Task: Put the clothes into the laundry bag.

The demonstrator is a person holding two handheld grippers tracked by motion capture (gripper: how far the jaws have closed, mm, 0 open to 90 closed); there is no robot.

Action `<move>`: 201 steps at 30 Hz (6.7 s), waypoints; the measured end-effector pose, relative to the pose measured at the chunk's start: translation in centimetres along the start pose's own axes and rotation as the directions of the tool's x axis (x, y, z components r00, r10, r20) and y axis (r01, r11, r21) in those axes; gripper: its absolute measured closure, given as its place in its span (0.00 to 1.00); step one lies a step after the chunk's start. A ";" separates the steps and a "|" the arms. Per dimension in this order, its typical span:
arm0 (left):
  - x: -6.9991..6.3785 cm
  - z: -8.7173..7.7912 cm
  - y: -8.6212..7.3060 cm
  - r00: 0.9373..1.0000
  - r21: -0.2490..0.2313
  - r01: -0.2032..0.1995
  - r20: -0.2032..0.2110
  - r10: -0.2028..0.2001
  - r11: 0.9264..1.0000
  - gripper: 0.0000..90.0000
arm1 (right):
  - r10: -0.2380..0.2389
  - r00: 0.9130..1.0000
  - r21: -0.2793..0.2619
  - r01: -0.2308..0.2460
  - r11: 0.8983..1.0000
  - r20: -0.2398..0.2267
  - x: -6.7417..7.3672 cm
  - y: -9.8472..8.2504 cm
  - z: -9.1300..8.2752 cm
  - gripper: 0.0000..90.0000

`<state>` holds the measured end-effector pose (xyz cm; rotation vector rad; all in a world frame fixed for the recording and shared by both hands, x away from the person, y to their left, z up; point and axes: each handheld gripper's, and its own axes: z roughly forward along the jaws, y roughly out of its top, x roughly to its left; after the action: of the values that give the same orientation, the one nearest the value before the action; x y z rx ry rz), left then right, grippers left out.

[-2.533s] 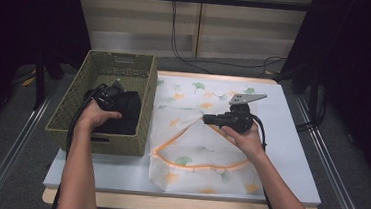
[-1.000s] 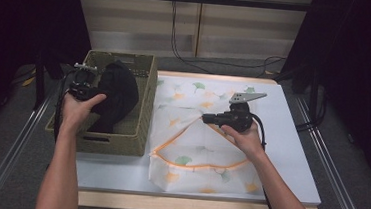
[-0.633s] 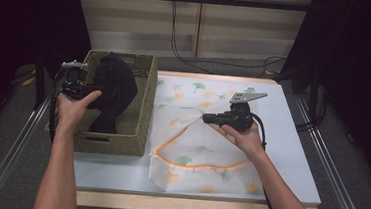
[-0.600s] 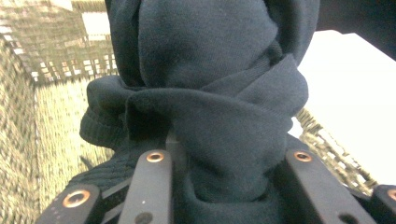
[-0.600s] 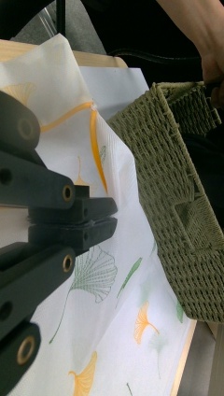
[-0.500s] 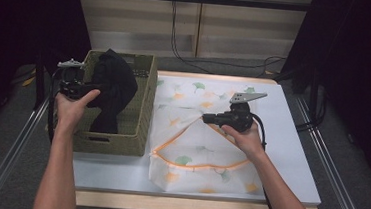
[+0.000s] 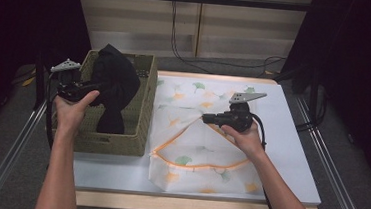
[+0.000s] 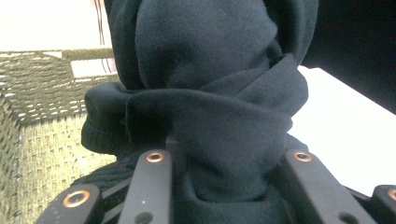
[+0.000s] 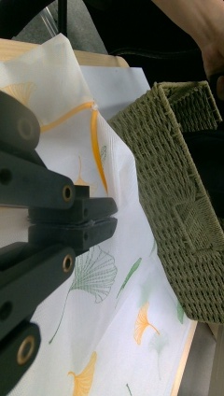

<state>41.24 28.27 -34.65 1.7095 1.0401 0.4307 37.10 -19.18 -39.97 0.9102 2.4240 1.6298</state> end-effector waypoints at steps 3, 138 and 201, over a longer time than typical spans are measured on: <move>-0.3 -0.3 0.0 1.000 -0.015 -0.017 0.012 0.017 1.000 0.74 | -0.004 1.000 0.002 0.004 1.000 0.001 0.0 0.0 0.0 0.99; -19.0 0.2 2.5 0.876 -0.189 -0.280 0.351 0.331 0.941 0.73 | 0.008 1.000 0.024 -0.008 1.000 -0.003 0.1 0.0 0.6 0.99; -22.6 4.9 -5.3 0.804 -0.042 -0.399 0.464 0.371 0.916 0.71 | 0.047 0.999 0.048 -0.048 0.998 0.016 -0.6 -0.3 0.7 1.00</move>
<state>29.81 7.65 -36.94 1.9553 0.3529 0.2227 37.70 -19.00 -40.72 0.9907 2.4606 1.5793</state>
